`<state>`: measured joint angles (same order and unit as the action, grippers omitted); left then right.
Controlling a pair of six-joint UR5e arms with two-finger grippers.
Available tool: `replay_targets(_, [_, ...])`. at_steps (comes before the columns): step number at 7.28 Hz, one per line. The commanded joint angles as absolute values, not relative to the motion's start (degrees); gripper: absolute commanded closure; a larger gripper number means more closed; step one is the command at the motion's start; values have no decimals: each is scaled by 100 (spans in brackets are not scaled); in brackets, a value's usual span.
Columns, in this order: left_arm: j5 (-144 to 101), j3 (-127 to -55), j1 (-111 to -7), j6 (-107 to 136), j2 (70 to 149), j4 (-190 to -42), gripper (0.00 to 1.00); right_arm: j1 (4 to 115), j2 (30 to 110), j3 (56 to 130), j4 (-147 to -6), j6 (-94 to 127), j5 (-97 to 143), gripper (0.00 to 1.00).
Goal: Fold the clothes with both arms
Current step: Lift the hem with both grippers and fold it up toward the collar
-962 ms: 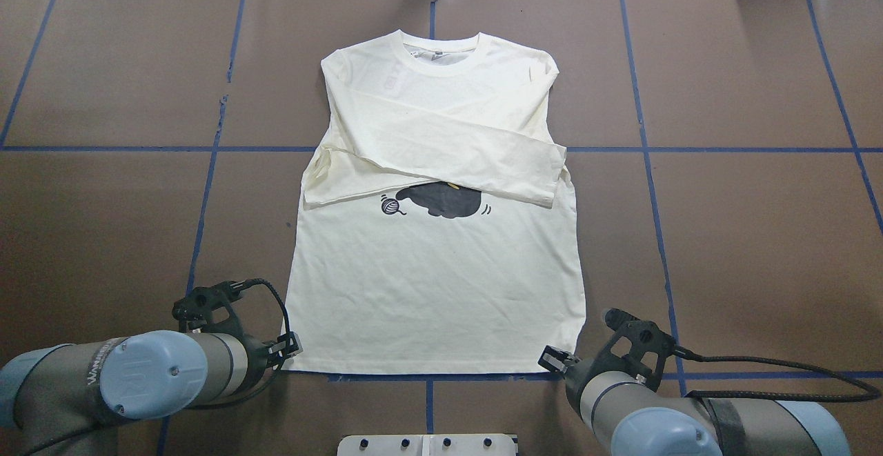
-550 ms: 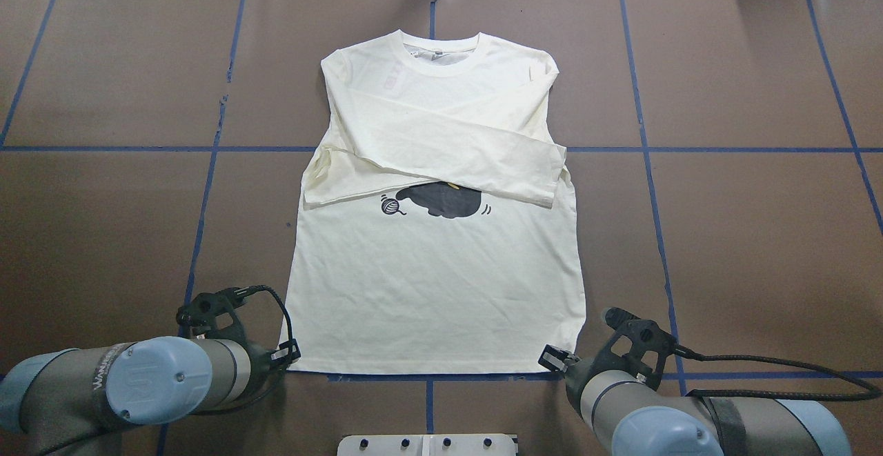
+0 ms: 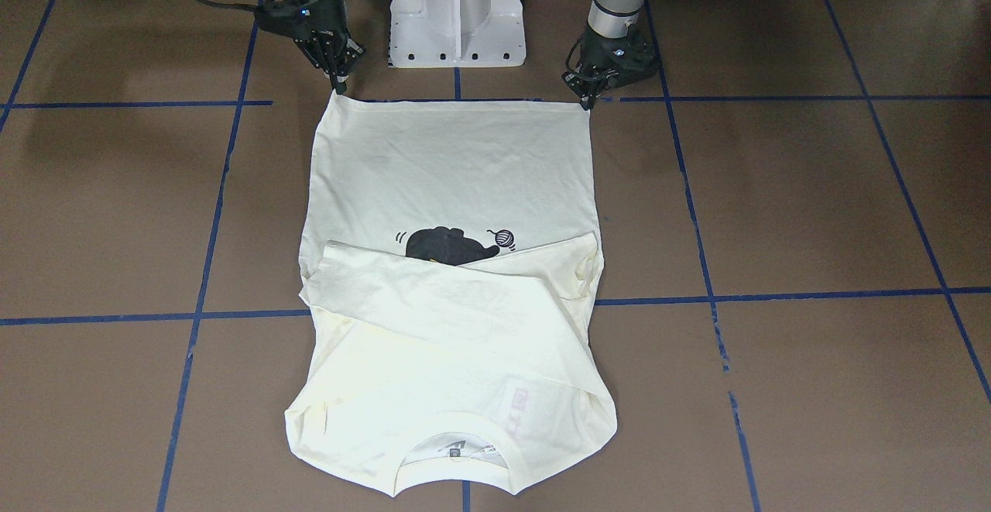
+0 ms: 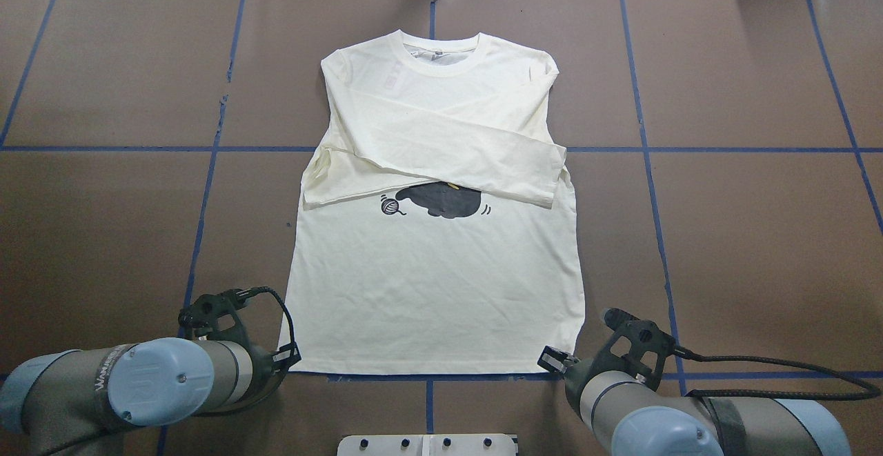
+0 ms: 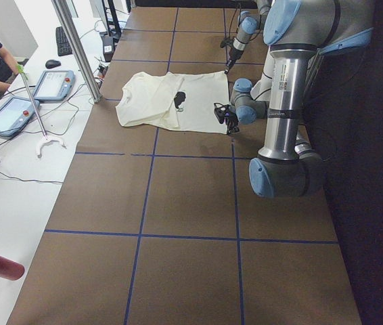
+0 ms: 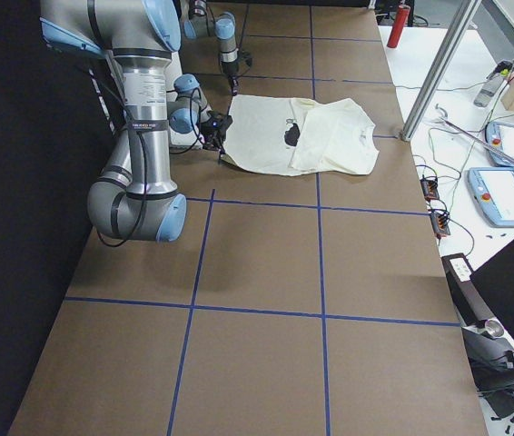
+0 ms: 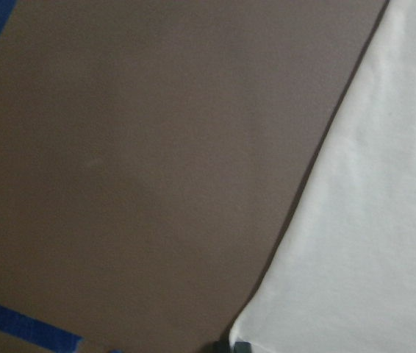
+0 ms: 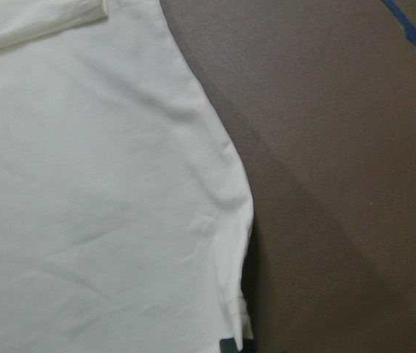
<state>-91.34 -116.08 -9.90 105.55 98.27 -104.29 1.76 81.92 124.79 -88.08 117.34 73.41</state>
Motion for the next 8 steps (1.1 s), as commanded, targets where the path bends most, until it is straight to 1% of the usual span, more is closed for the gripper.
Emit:
replay_targets(1, [-9149, -11915, -1037, 10556, 9853, -10424, 100, 184, 8191, 12550, -8807, 11733, 7348, 100])
replay_targets(2, [-9149, -12292, -1072, 10564, 9774, -10380, 100, 202, 8244, 12707, -8807, 11733, 7348, 100])
replay_targets(3, [-9184, -12870, -1011, 10564, 9626, -10119, 100, 72, 8322, 13014, -8859, 11742, 7356, 100])
replay_targets(5, [-9325, -13208, -906, 10950, 9467, -9846, 100, -376, 8629, 13673, -8877, 11777, 7497, 100])
replay_targets(6, [-9325, -13636, -862, 11186, 9379, -9609, 100, -456, 8779, 14067, -8929, 11786, 7584, 100])
replay_targets(7, [-9421, -14084, -870, 11215, 9395, -9511, 100, -344, 8832, 14350, -9121, 11795, 7594, 100])
replay_targets(8, [-9370, -14124, -966, 11119, 9596, -9510, 100, 214, 8781, 14300, -9219, 11743, 7594, 100])
